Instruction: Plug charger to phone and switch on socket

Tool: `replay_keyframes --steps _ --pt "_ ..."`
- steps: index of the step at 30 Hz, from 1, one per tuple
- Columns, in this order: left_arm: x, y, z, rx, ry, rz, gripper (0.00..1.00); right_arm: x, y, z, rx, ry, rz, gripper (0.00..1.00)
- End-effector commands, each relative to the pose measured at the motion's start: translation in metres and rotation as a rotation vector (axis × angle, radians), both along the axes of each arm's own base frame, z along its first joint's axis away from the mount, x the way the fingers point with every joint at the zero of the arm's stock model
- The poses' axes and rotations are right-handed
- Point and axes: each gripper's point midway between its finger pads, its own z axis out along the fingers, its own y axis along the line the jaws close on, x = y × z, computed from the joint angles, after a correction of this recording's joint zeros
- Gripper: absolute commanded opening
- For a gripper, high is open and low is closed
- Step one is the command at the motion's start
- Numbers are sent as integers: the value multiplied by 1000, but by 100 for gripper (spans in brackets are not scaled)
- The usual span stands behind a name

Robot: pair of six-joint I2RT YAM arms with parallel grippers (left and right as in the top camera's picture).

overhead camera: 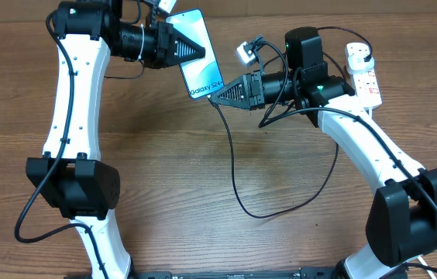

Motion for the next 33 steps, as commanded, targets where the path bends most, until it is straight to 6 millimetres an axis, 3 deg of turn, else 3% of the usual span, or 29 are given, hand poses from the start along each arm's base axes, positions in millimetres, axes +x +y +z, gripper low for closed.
replay_keyframes --steps 1,6,20,28,33 --pt "-28 -42 0 -39 105 -93 4 24 -1 7 -35 -91 -102 4" --pt "-22 -34 -13 42 94 -59 4 24 -3 -3 -73 -106 -108 4" --pt "-7 -23 -19 91 42 -19 4 43 -27 -79 -475 -90 -329 4" --pt "-2 -17 -20 100 30 -2 4 41 -21 -80 -490 -104 -326 4" --pt "8 -3 -19 95 25 40 4 43 -25 -99 -557 -83 -349 4"
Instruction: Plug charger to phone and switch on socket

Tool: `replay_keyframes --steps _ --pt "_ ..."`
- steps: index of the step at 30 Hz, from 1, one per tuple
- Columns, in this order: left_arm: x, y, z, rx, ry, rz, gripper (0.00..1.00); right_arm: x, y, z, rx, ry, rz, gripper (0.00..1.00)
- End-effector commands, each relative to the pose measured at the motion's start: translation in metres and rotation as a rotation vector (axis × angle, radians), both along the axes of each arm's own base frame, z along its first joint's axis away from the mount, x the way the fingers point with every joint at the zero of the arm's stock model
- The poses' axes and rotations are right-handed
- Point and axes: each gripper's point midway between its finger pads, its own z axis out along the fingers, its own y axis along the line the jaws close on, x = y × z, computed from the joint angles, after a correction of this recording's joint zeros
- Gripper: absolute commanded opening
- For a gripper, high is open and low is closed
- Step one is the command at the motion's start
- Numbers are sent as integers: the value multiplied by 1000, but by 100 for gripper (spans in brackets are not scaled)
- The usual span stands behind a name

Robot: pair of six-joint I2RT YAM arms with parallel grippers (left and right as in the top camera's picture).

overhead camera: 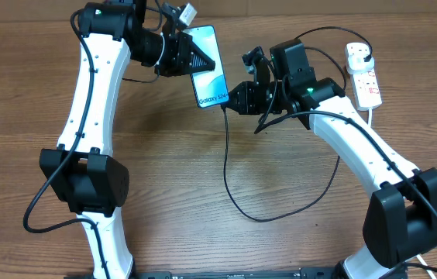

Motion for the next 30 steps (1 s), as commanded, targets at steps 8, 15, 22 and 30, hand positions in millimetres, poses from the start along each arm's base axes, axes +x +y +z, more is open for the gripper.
replay_keyframes --steps 8,15,22,30 --pt "17 40 24 -68 0 125 4 16 2 -68 -132 85 -66 4" --pt "19 46 24 -68 0 139 4 21 -3 -131 -233 152 -93 4" --pt "19 45 24 -74 1 134 4 19 -3 -148 -253 177 -91 13" --pt "19 45 24 -74 1 134 4 13 -7 -152 -274 206 -93 54"
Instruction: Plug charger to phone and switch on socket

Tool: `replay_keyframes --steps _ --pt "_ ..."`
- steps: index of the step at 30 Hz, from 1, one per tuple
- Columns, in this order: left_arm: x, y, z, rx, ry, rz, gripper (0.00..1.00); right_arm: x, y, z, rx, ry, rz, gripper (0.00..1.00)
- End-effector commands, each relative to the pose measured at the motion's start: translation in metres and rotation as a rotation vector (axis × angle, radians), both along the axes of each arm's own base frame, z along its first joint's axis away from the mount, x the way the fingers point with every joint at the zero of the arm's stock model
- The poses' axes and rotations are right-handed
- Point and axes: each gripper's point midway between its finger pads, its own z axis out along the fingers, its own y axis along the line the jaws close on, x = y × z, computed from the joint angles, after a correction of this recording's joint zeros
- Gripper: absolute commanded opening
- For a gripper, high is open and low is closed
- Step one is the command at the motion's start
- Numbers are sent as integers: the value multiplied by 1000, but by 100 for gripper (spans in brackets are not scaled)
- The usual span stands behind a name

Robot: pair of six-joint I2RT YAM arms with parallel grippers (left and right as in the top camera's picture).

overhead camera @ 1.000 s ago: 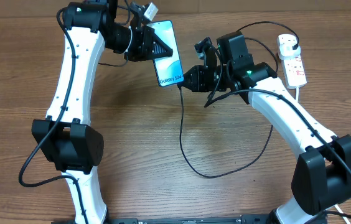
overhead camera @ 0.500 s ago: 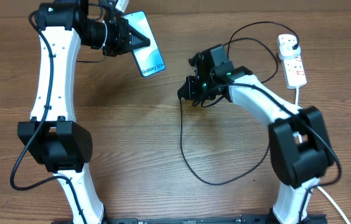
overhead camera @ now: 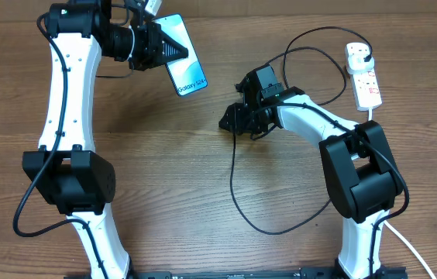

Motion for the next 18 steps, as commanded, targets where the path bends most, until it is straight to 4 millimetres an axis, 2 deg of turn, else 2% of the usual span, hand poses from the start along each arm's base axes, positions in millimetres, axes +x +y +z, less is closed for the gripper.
replay_keyframes --steps 1,8,11,15,18 --pt "-7 -7 21 -47 -28 -18 4 1 2 5 -12 -7 -2 54" --pt "-7 -7 20 -47 -25 -18 4 -16 -6 -3 -47 93 -33 54" --pt "-7 -7 20 -47 -25 -18 4 -21 -18 -9 -110 132 -90 54" --pt "-7 -7 20 -47 -25 -18 4 -4 -42 -16 -239 73 -202 45" --pt "-7 -7 20 -47 -25 -19 4 9 -57 -18 -322 9 -255 48"
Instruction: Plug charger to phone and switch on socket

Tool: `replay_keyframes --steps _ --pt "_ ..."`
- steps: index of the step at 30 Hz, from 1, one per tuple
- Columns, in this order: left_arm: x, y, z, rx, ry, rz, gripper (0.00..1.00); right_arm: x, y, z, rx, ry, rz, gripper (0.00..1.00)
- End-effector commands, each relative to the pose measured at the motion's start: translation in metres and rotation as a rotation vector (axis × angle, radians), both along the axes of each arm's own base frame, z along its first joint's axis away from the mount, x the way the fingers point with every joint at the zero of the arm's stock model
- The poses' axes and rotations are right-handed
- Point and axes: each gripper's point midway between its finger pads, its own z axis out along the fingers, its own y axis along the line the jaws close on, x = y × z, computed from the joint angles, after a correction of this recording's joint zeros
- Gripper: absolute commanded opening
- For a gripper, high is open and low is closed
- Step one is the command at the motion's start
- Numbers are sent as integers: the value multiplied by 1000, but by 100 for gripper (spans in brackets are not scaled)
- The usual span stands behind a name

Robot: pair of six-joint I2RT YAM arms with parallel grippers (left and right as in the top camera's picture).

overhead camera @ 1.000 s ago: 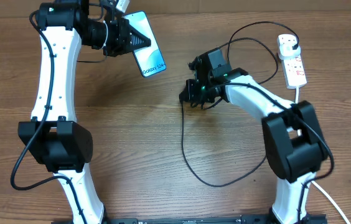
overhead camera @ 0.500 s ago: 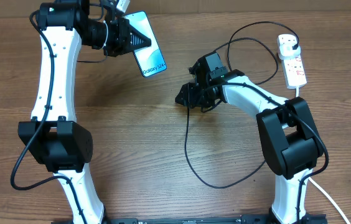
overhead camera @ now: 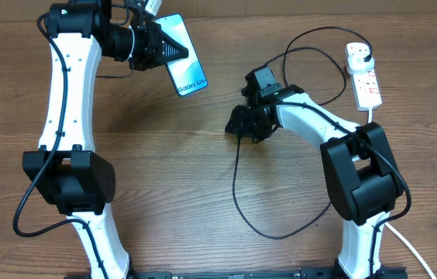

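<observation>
The phone (overhead camera: 185, 66), screen lit with "Galaxy S24" on it, is held tilted above the table at the back left, and my left gripper (overhead camera: 170, 51) is shut on its upper edge. The black charger cable (overhead camera: 232, 182) ends in my right gripper (overhead camera: 238, 126), which points down near the table's middle and appears shut on the cable's free end; the connector itself is hidden. A gap of bare table separates the cable end from the phone's lower edge. The cable loops forward and back to the white socket strip (overhead camera: 366, 84) at the back right, where a white plug (overhead camera: 358, 53) sits.
The cable's loop (overhead camera: 280, 231) lies on the wooden table (overhead camera: 164, 194) in front of the right arm. The right arm (overhead camera: 311, 120) is folded low between the gripper and its base.
My right gripper has shifted slightly to the right with the cable end. The left arm and the phone have not moved.
First the phone was held at the back centre with the right gripper's cable end at its lower edge. Then both stood closer together, cable end against the phone's bottom. Later the phone was further left and the right gripper lower, apart from it, as now.
</observation>
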Motion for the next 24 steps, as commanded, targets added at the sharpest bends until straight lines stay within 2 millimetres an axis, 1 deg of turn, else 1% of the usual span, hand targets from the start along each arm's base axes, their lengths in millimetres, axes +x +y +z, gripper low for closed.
replay_keyframes --steps 1,4,6,8,9,11,13,14,15,16,17,18,19,21,22,23,24 --pt "-7 -7 20 -44 -26 -18 4 17 -38 -12 -211 -73 -107 52" --pt "-7 -7 20 -43 -26 -17 4 20 -49 -12 -272 -92 -125 60" --pt "-7 -7 20 -43 -26 -18 4 20 -53 -12 -294 -95 -130 62" --pt "-7 -7 20 -43 -26 -18 4 20 -54 -11 -300 -92 -129 63" --pt "-7 -7 20 -43 -27 -18 4 20 -52 -9 -294 -88 -121 67" --pt "-7 -7 20 -43 -27 -18 4 13 -25 -5 -175 -76 8 70" --pt "-7 -7 20 -43 -28 -18 4 1 14 8 35 -84 222 74" --pt "-7 -7 20 -43 -27 -18 4 -4 28 15 117 -90 287 76" --pt "-7 -7 20 -43 -27 -18 4 -8 38 22 185 -95 329 77" --pt "-7 -7 20 -43 -27 -18 4 -9 44 26 226 -98 344 77" --pt "-7 -7 20 -43 -27 -18 4 -9 45 27 236 -102 349 77" --pt "-7 -7 20 -43 -27 -18 4 -7 44 26 219 -111 343 77" --pt "-7 -7 20 -43 -27 -18 4 -2 37 22 172 -118 322 78" --pt "-7 -7 20 -43 -27 -18 4 5 16 10 31 -118 244 80" --pt "-7 -7 20 -43 -27 -18 4 11 -7 0 -121 -127 185 81" --pt "-7 -7 20 -43 -27 -18 4 15 -28 -4 -249 -142 155 84" --pt "-7 -7 20 -43 -27 -18 4 17 -37 -6 -302 -148 144 86"
